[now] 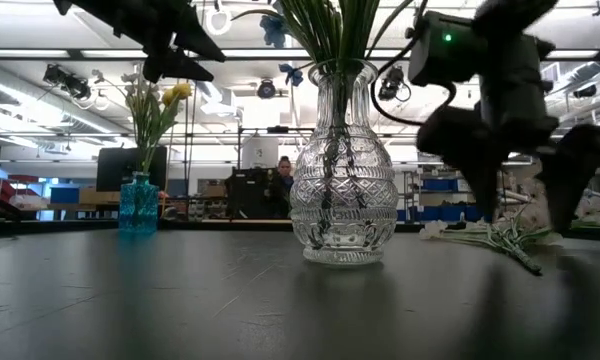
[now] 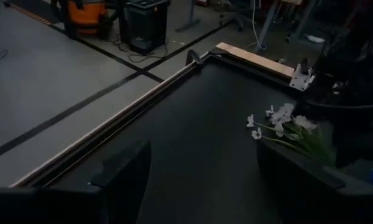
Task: Sort flowers into vase by color
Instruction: Put the white flower into the blue vase
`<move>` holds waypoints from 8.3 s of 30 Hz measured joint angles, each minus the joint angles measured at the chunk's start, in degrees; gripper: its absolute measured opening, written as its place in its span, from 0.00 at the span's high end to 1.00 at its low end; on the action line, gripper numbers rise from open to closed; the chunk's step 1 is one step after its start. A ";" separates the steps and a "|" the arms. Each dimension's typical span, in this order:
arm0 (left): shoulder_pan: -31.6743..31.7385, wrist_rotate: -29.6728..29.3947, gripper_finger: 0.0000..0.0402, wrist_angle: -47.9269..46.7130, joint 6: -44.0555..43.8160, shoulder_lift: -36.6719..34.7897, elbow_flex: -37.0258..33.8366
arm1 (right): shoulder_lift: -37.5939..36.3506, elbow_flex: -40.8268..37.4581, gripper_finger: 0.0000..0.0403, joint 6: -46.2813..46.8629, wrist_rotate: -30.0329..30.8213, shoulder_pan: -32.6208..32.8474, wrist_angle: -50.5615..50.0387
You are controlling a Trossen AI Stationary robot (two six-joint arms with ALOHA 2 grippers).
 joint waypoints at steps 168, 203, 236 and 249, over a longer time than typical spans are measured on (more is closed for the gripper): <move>0.52 18.87 0.97 38.83 -6.14 14.51 -0.02 | 6.95 32.22 0.94 -76.05 -15.21 -23.50 55.07; 5.75 -14.30 0.98 41.78 7.24 -8.50 -22.56 | 5.27 32.26 0.65 -71.01 -5.18 -30.10 51.58; 9.48 -36.83 0.96 47.94 22.26 -20.79 -36.20 | 5.22 32.26 0.66 -75.57 -4.76 -31.43 51.60; 12.62 -31.65 0.96 51.95 17.39 -18.53 -36.17 | 5.22 32.26 0.66 -76.72 -5.39 -32.55 51.58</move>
